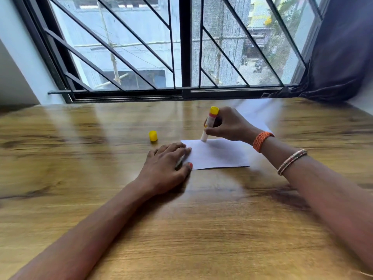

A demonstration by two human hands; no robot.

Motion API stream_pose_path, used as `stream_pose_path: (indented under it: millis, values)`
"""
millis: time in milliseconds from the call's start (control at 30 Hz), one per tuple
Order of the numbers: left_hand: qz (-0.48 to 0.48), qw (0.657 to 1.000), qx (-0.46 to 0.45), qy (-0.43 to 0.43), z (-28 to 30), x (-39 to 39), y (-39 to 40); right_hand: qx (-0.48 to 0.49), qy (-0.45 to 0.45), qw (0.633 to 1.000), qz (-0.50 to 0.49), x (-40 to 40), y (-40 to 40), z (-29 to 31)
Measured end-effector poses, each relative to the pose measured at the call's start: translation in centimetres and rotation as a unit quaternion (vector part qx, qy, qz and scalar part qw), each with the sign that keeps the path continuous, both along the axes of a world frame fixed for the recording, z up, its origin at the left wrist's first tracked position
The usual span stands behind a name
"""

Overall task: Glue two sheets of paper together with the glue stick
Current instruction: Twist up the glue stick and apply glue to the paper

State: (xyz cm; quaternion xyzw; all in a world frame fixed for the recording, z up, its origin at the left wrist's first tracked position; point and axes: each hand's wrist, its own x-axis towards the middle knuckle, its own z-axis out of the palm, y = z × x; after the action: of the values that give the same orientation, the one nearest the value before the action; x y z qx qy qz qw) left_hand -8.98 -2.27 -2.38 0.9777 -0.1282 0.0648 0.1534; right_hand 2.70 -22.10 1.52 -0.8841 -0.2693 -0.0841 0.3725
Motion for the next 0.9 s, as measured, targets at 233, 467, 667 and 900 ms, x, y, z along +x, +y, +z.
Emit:
stream_pose_path:
  millis: [233, 467, 667, 900]
  values:
    - [0.001, 1.000, -0.008, -0.002, -0.1, 0.0, 0.2, 0.000, 0.009, 1.000, -0.026, -0.7, -1.4, 0.1]
    - [-0.002, 1.000, 0.001, -0.012, -0.2, 0.1, 0.2, 0.015, 0.021, 0.999, -0.038, -1.4, -3.0, 0.2]
    - [-0.005, 1.000, 0.002, -0.031, -0.5, 0.3, 0.3, 0.015, 0.023, 0.997, -0.068, -1.5, -4.3, 0.2]
    - [-0.010, 1.000, 0.002, -0.029, -0.6, 0.6, 0.6, 0.015, 0.022, 0.994, -0.109, -1.4, -6.4, -0.2]
